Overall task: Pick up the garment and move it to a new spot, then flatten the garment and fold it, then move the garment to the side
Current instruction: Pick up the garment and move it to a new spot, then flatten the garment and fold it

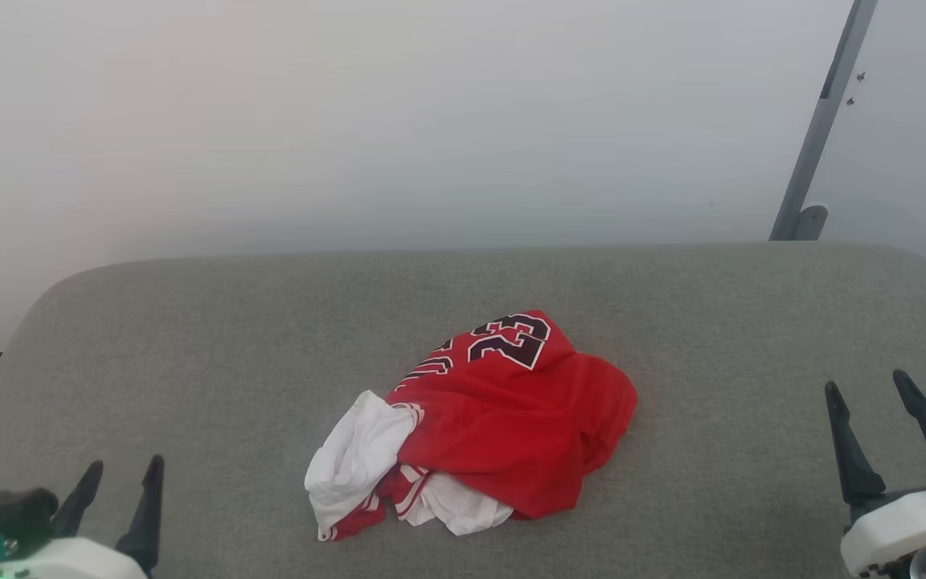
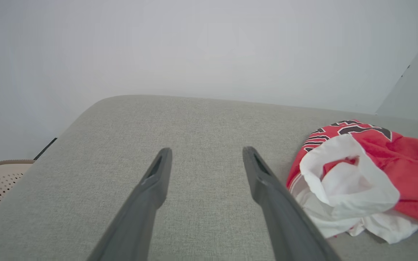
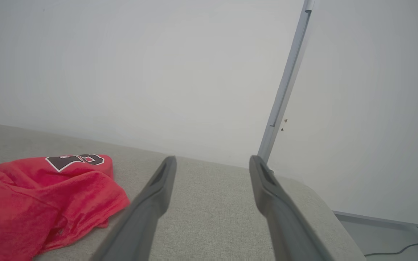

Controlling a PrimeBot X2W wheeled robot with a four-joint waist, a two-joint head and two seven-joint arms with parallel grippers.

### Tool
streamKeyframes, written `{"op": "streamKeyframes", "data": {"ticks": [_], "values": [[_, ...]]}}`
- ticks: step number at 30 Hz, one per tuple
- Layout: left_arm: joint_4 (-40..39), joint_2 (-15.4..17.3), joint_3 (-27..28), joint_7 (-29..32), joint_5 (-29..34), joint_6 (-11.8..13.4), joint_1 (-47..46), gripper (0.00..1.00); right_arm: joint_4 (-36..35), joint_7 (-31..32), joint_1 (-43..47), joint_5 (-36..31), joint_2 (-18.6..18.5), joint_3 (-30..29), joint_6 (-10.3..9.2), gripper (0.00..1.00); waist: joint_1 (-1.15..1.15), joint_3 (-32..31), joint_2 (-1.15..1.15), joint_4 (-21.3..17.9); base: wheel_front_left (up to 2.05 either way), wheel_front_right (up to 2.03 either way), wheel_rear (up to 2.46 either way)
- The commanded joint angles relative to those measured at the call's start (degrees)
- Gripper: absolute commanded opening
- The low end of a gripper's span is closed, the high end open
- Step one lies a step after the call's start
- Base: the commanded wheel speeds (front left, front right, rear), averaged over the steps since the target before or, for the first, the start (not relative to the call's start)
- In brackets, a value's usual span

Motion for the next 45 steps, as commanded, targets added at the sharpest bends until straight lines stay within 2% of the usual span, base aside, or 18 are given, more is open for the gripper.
{"op": "streamKeyframes", "data": {"ticks": [1, 13, 25, 31, 38, 45], "values": [[-0.34, 0.62, 0.04, -0.96, 0.84, -0.06, 0.96, 1.00, 0.18, -0.28, 0.37, 0.07, 0.16, -0.09, 0.01, 1.00, 0.00, -0.08, 0.00, 0.11, 0.00, 0.00, 0.00], [-1.74, 1.11, 0.39, -3.74, 1.56, 0.30, 3.43, 1.00, -0.78, -0.31, 1.37, 0.07, 0.79, -0.31, 0.01, 1.00, 0.00, 0.01, 0.00, 0.42, 0.00, 0.00, 0.00], [-5.12, 1.43, -0.85, -1.54, 1.10, 0.05, 2.83, 1.00, -0.94, -0.32, 1.11, 0.37, 0.43, 0.29, 0.01, 1.00, 0.00, 0.40, 0.00, 0.72, 0.00, 0.00, 0.00], [-9.05, 2.00, -2.91, 3.25, -0.11, -1.26, 0.78, 1.00, -1.01, -0.32, 0.81, 0.28, 0.20, 0.71, 0.01, 1.00, 0.00, 0.99, 0.00, 0.57, 0.00, 0.00, 0.00], [-14.65, 3.02, -6.47, 11.68, -1.63, -3.10, -3.09, 1.00, -1.28, -0.32, 0.09, 0.34, -0.23, 1.74, 0.01, 1.00, 0.00, 2.57, 0.00, -0.55, 0.00, 0.00, 0.00], [-17.61, 2.35, -10.54, 20.25, -1.95, -2.68, -6.97, 1.00, -0.99, -0.32, -1.05, 1.23, -0.98, 3.16, 0.01, 1.00, 0.00, 5.13, 0.00, -2.73, 0.00, 0.00, 0.00]]}}
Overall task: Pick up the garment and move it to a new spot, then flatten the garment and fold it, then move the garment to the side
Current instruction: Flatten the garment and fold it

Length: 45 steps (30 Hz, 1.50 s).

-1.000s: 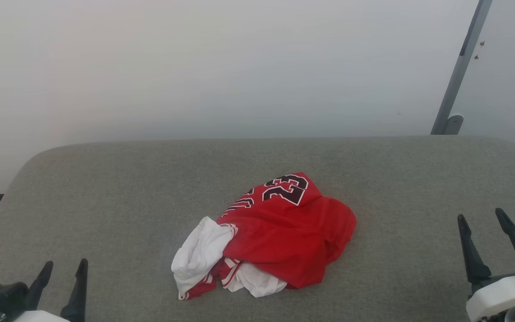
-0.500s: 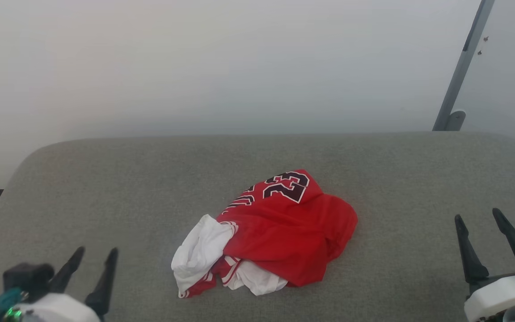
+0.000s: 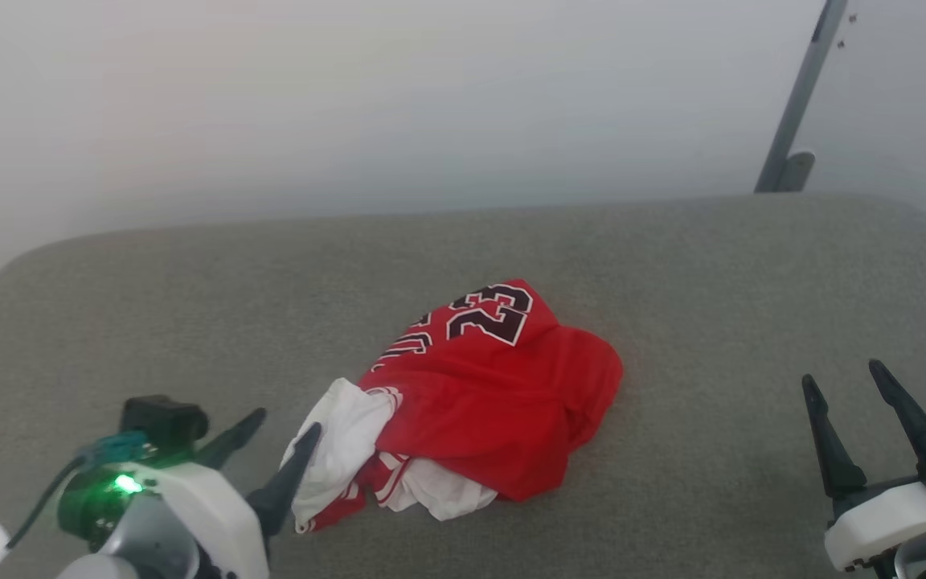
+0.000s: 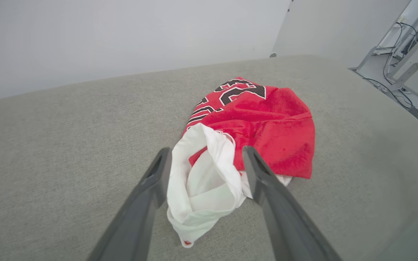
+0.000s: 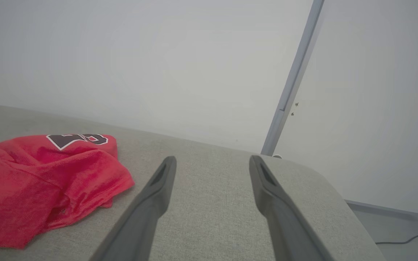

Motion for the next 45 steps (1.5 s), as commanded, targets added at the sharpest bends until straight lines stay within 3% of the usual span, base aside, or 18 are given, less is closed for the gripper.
{"op": "streamKeyframes", "data": {"ticks": [1, 11, 12, 13, 14, 15, 24, 34, 45], "values": [[-0.05, -0.18, -0.66, 0.86, 0.62, 0.15, -0.95, 1.00, -0.03, -0.31, -0.55, 0.51, -0.06, 0.08, 0.01, 1.00, 0.00, 0.95, 0.00, -0.92, 0.00, 0.00, 0.00], [8.30, -2.62, -3.04, 6.39, -0.12, 2.22, -4.97, 1.00, 0.53, -0.31, -1.77, 1.55, -0.95, 1.25, 0.01, 1.00, 0.00, 4.56, 0.00, -3.99, 0.00, 0.00, 0.00], [9.22, -3.28, -2.90, 6.54, -0.93, 2.29, -5.23, 0.96, 0.52, -0.31, -1.75, 1.58, -1.01, 1.24, 0.01, 1.00, 0.00, 4.78, 0.00, -4.13, 0.00, 0.00, 0.00], [10.19, -3.55, -2.69, 6.67, -1.24, 2.44, -5.70, 0.48, 0.48, -0.31, -1.78, 1.64, -1.06, 1.23, 0.01, 1.00, 0.00, 5.02, 0.00, -4.26, 0.00, 0.00, 0.00], [11.08, -3.38, -2.64, 6.83, -1.20, 2.46, -6.12, 0.07, 0.44, -0.31, -1.86, 1.67, -1.09, 1.22, 0.01, 1.00, 0.00, 5.21, 0.00, -4.36, 0.00, 0.00, 0.00], [12.01, -3.72, -2.35, 6.94, -1.79, 2.81, -6.30, 0.00, 0.39, -0.31, -1.93, 1.72, -1.13, 1.16, 0.01, 1.00, 0.00, 5.39, 0.00, -4.42, 0.00, 0.00, 0.00], [15.08, -3.05, -1.97, 7.40, -1.42, 3.03, -8.91, 0.00, 0.09, -0.31, -2.29, 1.59, -1.17, 0.61, 0.01, 1.00, 0.00, 6.56, 0.00, -4.23, 0.00, 0.00, 0.00], [14.39, 0.51, -0.42, 4.54, 1.72, 3.45, -11.81, 0.00, 0.08, -0.31, -2.80, 1.33, -0.85, 0.48, 0.01, 1.00, 0.00, 7.41, 0.00, -3.14, 0.00, 0.00, 0.00], [22.18, 1.37, 0.17, 4.33, 3.58, 3.35, -21.34, 0.00, 0.06, -0.31, -5.26, 2.25, -1.76, 2.43, 0.01, 1.00, 0.00, 10.02, 0.00, -4.58, 0.00, 0.00, 0.00]]}}
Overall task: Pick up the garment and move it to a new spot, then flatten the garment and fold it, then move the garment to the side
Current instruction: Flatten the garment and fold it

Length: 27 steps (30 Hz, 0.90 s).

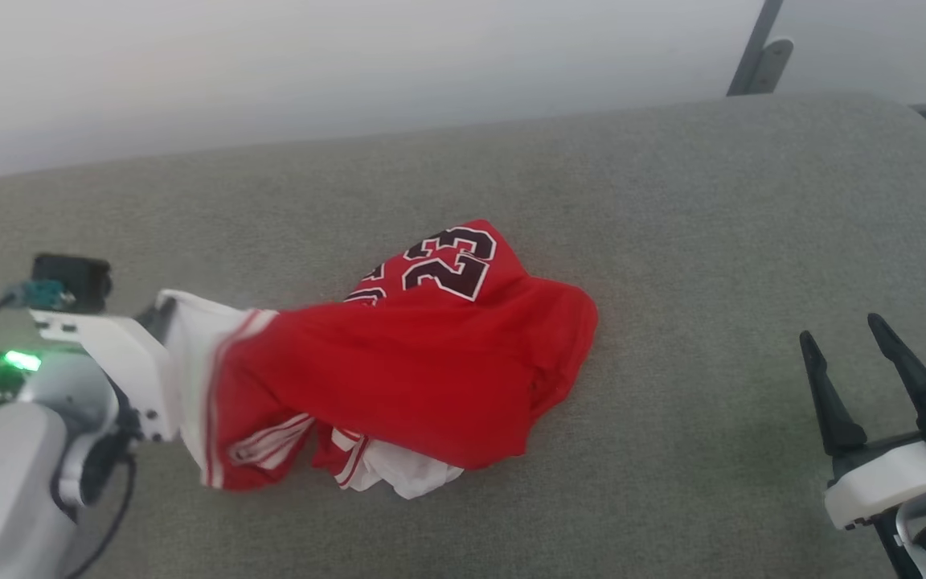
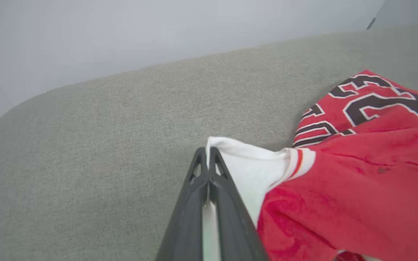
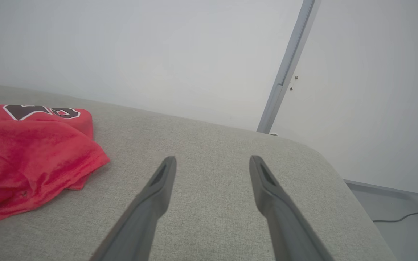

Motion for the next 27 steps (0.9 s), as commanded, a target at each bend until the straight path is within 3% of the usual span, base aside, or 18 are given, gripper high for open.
{"op": "streamKeyframes", "data": {"ticks": [1, 13, 27], "values": [[1.50, 0.25, 0.40, -0.44, 0.53, 0.38, -1.62, 0.00, -0.02, -0.30, -0.61, 0.49, -0.07, 0.22, 0.01, 1.00, 0.00, 0.54, 0.00, -0.55, 0.00, 0.00, 0.00], [17.28, 1.20, 2.74, -2.12, 1.42, 3.98, -8.51, 0.00, 0.10, -0.30, -2.12, 1.18, -1.42, 0.99, 0.01, 1.00, 0.00, 3.51, 0.00, -2.29, 0.00, 0.00, 0.00], [32.22, -3.47, 0.27, -0.18, 0.13, 0.39, -12.41, 0.01, 0.66, -0.30, -4.43, 1.91, -2.27, 2.39, 0.01, 1.00, 0.00, 6.01, 0.00, -2.70, 0.00, 0.00, 0.00]]}}
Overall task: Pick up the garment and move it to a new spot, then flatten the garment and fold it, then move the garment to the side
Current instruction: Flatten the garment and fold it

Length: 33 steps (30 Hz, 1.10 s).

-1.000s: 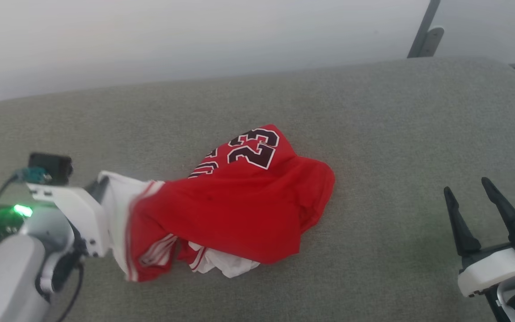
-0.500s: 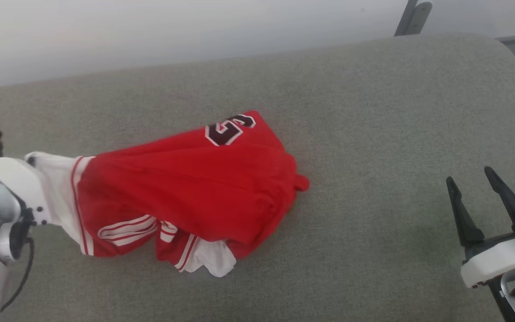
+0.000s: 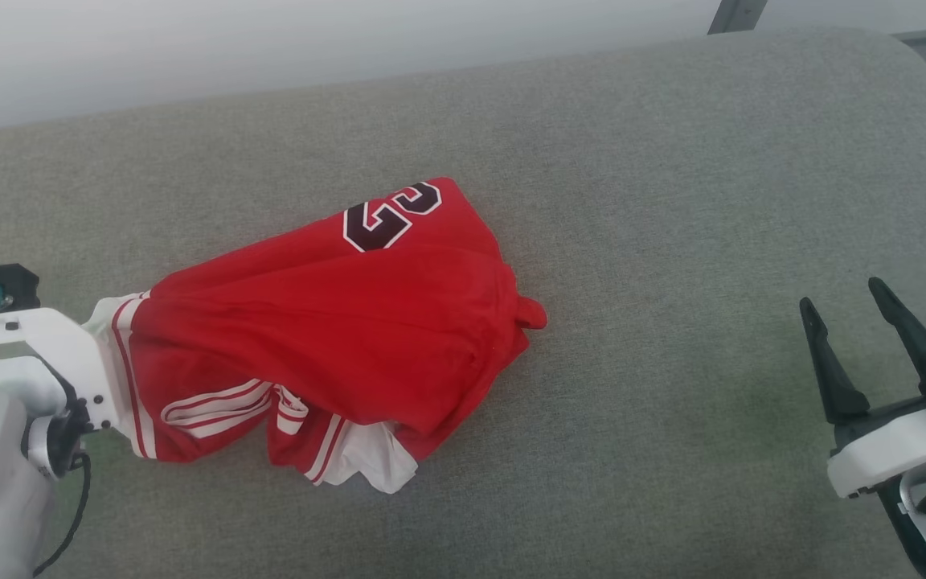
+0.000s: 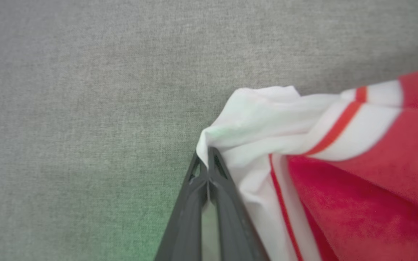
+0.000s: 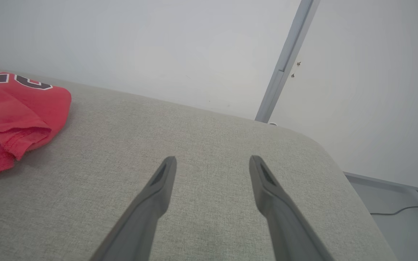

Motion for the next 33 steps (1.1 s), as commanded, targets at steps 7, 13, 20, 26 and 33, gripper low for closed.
{"op": "streamKeyframes", "data": {"ticks": [7, 13, 20, 26, 33], "values": [[2.96, -0.96, -0.66, -2.02, 0.10, -2.75, -3.77, 1.00, 0.53, -0.30, -0.36, 0.92, -0.30, 1.33, 0.01, 1.00, 0.00, -1.40, 0.00, 1.28, 0.00, 0.00, 0.00], [0.92, -0.79, -1.11, -6.14, 0.84, -4.04, -3.84, 1.00, 0.77, -0.30, 1.27, 1.54, -0.50, 3.94, 0.01, 1.00, 0.00, -4.49, 0.00, 3.82, 0.00, 0.00, 0.00], [-4.80, -1.04, -0.75, -12.95, 1.02, -3.52, 0.95, 1.00, 2.08, -0.27, 2.86, 3.60, -1.38, 12.67, 0.01, 1.00, 0.00, -9.32, 0.00, 7.55, 0.00, 0.00, 0.00], [-12.72, -0.66, -0.08, -18.39, 0.90, -1.67, 8.07, 1.00, 2.28, 1.61, 2.26, 7.31, -2.06, 20.96, 0.01, 1.00, 0.00, -12.63, 0.00, 10.80, 0.00, 0.00, 0.00], [-24.69, -0.08, 1.35, -23.82, 0.69, 2.10, 18.27, 1.00, 1.31, 6.27, -1.38, 14.09, -4.35, 32.84, 0.01, 1.00, 0.00, -14.31, 0.00, 15.49, 0.00, 0.00, 0.00]]}}
